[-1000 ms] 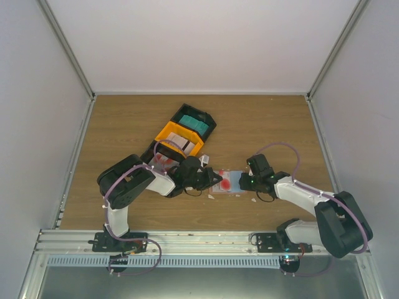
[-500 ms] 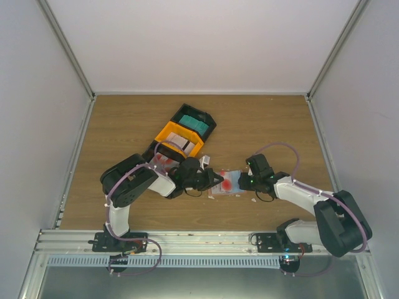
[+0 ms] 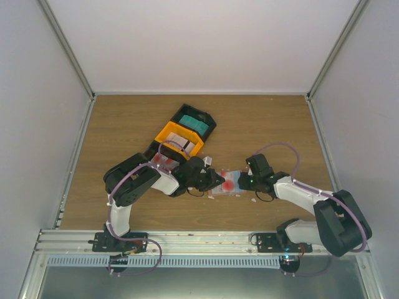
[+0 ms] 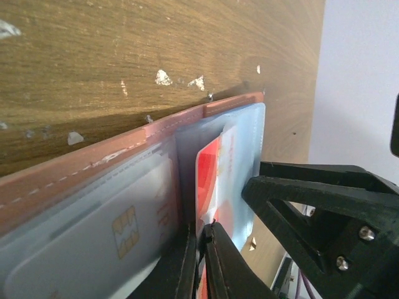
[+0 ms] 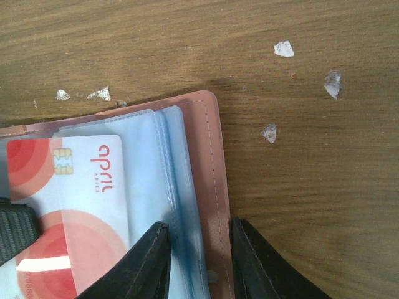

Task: Put the credit cards into the card holder
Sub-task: Insert the credit card into the card holder.

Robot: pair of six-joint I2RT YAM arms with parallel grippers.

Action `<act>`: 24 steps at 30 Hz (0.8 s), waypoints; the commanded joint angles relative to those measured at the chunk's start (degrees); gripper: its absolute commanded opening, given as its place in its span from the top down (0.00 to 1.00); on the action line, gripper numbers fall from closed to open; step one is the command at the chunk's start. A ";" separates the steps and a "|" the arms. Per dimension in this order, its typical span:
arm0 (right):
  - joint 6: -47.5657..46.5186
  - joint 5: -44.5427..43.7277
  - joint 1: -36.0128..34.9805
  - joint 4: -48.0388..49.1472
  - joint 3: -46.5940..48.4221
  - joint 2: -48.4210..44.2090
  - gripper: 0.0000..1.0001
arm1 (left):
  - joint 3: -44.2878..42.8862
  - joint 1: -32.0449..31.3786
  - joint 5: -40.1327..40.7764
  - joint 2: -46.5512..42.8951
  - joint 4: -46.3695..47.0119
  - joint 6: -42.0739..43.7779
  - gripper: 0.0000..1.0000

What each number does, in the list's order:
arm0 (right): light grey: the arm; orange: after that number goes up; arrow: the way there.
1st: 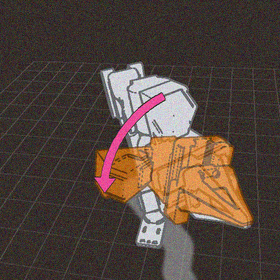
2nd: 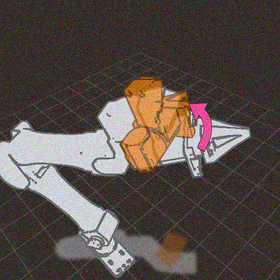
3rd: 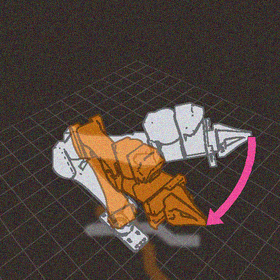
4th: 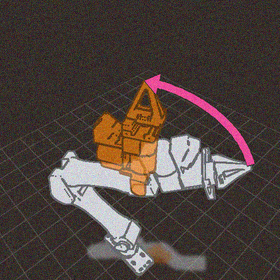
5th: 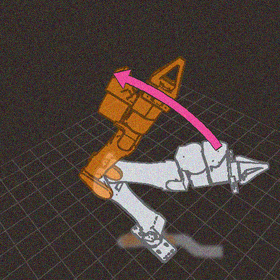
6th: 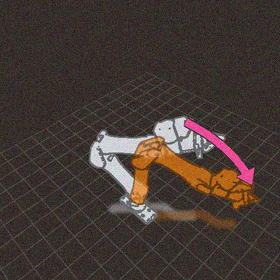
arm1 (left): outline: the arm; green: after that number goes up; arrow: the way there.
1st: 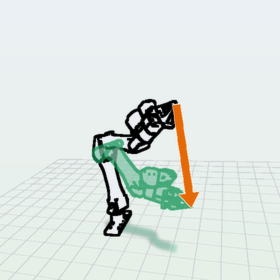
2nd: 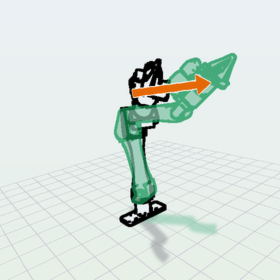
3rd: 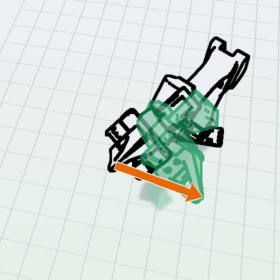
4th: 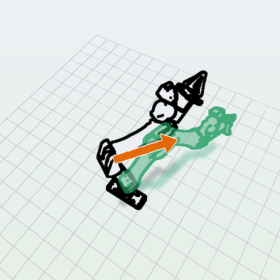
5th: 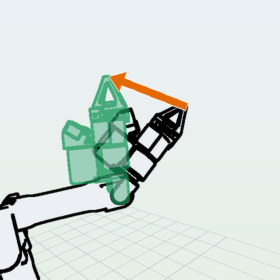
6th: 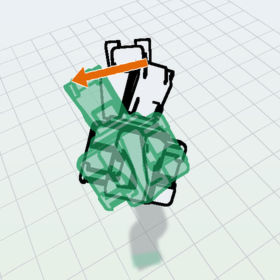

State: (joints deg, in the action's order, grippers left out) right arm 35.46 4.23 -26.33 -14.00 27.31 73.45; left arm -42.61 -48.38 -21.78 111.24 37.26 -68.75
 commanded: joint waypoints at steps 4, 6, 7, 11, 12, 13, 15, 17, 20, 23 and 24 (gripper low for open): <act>1.44 1.68 0.14 -2.52 -2.17 1.68 0.72 | -2.49 -1.75 1.52 0.76 -7.63 3.80 0.88; 1.53 1.68 0.13 -2.43 -2.17 1.49 0.72 | -3.10 -1.80 1.72 0.29 -9.61 4.77 0.85; 1.60 1.78 0.14 -2.38 -2.25 1.40 0.72 | -3.10 -1.87 1.73 -0.13 -10.06 5.18 0.83; 1.59 1.76 0.13 -2.28 -2.41 1.18 0.72 | -4.04 -2.38 1.60 -0.58 -12.04 6.91 0.79; 1.62 1.76 0.08 -2.26 -2.50 1.14 0.72 | -4.53 -2.61 1.69 -0.52 -12.84 7.61 0.79; 1.63 1.86 0.13 -2.19 -2.52 1.13 0.72 | -5.10 -2.80 1.87 -0.44 -13.65 8.16 0.80; 1.64 1.84 0.11 -2.06 -2.61 1.07 0.72 | -6.38 -3.03 1.99 0.21 -15.17 9.12 0.80; 1.63 1.88 0.12 -1.85 -2.74 1.04 0.72 | -7.70 -3.27 1.65 1.10 -16.41 9.81 0.82; 1.62 2.00 0.13 -1.57 -2.81 1.00 0.72 | -9.35 -3.62 0.85 2.30 -17.57 10.67 0.82; 1.67 2.01 0.13 -1.54 -2.96 0.70 0.72 | -9.95 -3.99 0.55 2.51 -18.44 11.19 0.79; 1.65 1.89 0.14 -1.54 -2.96 0.54 0.72 | -9.85 -4.04 0.52 2.21 -18.38 11.24 0.79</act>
State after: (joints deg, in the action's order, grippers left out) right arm 36.47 4.29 -26.20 -12.93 26.72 73.14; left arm -51.20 -50.24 -20.56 111.35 20.64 -59.72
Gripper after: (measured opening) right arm 0.280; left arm 0.202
